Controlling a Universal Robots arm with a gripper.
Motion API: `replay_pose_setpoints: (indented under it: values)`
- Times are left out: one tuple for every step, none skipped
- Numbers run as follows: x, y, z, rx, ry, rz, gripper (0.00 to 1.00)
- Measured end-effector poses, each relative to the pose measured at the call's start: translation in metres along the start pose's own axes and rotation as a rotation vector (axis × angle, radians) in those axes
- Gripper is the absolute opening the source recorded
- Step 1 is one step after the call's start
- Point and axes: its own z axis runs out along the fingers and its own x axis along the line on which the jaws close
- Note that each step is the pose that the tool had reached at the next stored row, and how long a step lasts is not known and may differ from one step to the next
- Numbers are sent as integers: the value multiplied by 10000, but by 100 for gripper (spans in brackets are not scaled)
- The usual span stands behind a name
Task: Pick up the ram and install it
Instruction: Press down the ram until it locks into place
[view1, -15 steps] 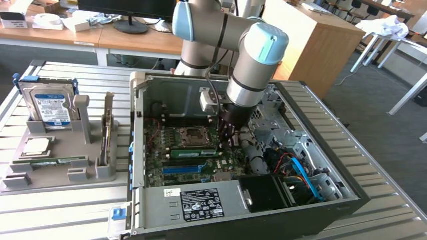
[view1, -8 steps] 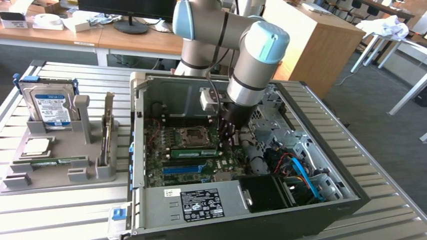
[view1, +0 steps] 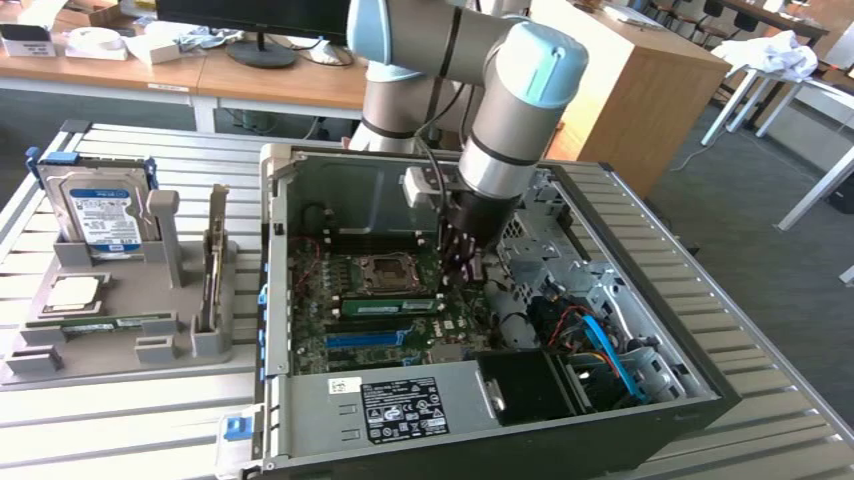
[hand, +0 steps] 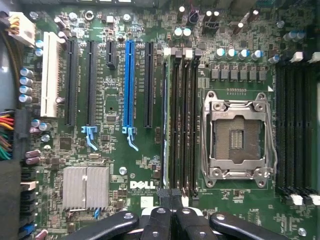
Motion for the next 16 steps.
replay_pose_setpoints:
  values:
    - [0, 1, -18, 0, 0, 0, 10]
    - [-1, 1, -35, 0, 1, 0, 10]
    - [-1, 2, -46, 0, 1, 0, 10]
    - [-1, 2, -51, 0, 0, -1, 10]
    - [-1, 2, -51, 1, -2, 0, 10]
    - [-1, 2, -51, 1, -1, 0, 10]
    - [-1, 2, -51, 0, -1, -1, 10]
    - [-1, 2, -51, 0, -1, 0, 10]
    - [-1, 2, -52, 1, 1, -1, 10]
    - [-1, 16, -51, 0, 0, -1, 10]
    - [-1, 41, -50, 5, 1, -2, 10]
    - [0, 67, -49, 8, 2, -2, 10]
    - [0, 97, -47, 12, 2, -1, 10]
    - [-1, 139, -44, 17, 1, 0, 10]
    - [-1, 179, -42, 21, 2, -2, 10]
    - [-1, 222, -39, 26, 1, -2, 10]
